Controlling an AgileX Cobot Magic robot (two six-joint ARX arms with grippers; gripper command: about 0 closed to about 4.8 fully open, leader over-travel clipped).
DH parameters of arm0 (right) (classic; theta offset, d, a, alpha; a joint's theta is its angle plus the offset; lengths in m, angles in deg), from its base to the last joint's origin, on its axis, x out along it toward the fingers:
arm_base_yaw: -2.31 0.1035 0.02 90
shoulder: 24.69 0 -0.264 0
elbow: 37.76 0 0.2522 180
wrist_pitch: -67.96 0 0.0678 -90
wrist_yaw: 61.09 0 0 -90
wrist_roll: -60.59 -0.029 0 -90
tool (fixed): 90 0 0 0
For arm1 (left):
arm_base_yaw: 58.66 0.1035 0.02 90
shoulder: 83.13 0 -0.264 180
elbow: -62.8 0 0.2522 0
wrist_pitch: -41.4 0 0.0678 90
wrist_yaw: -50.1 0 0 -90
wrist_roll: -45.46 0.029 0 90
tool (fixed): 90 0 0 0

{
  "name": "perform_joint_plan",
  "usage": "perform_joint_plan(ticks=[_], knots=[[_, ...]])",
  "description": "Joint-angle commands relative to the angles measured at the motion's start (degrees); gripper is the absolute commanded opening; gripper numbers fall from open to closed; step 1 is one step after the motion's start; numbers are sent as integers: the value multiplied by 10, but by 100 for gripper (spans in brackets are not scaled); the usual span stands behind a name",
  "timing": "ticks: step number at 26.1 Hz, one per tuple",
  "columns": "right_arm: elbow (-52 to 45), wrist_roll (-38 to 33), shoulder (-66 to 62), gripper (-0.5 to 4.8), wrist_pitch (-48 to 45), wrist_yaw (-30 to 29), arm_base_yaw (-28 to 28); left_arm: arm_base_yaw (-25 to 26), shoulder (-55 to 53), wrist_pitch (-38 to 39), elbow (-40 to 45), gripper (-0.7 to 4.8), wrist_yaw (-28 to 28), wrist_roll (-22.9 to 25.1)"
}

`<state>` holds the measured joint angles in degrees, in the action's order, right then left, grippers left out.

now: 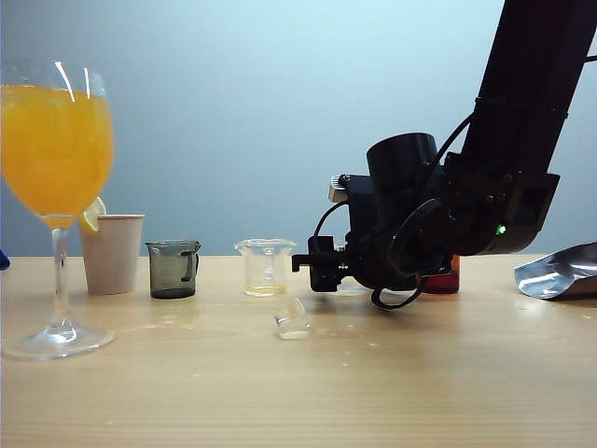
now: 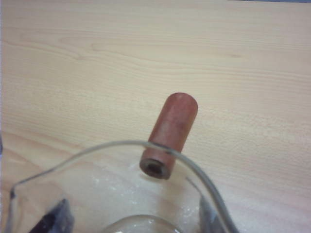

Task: Pick up the third measuring cup from the left, pour the pineapple juice inside into the goblet, and finally put the measuring cup back in its original place.

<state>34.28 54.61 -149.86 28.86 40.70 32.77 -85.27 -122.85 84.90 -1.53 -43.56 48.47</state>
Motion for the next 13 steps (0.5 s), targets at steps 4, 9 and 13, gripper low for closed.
perform_joint_plan(ticks=[4,9,13], knots=[[0,0,1,430,16,-7,0,0,0,-5,0,-5,0,2],[-2,0,5,432,22,-14,6,0,0,-5,-1,-5,0,2],[-13,0,31,432,74,-14,17,0,1,-5,-1,-5,0,0]])
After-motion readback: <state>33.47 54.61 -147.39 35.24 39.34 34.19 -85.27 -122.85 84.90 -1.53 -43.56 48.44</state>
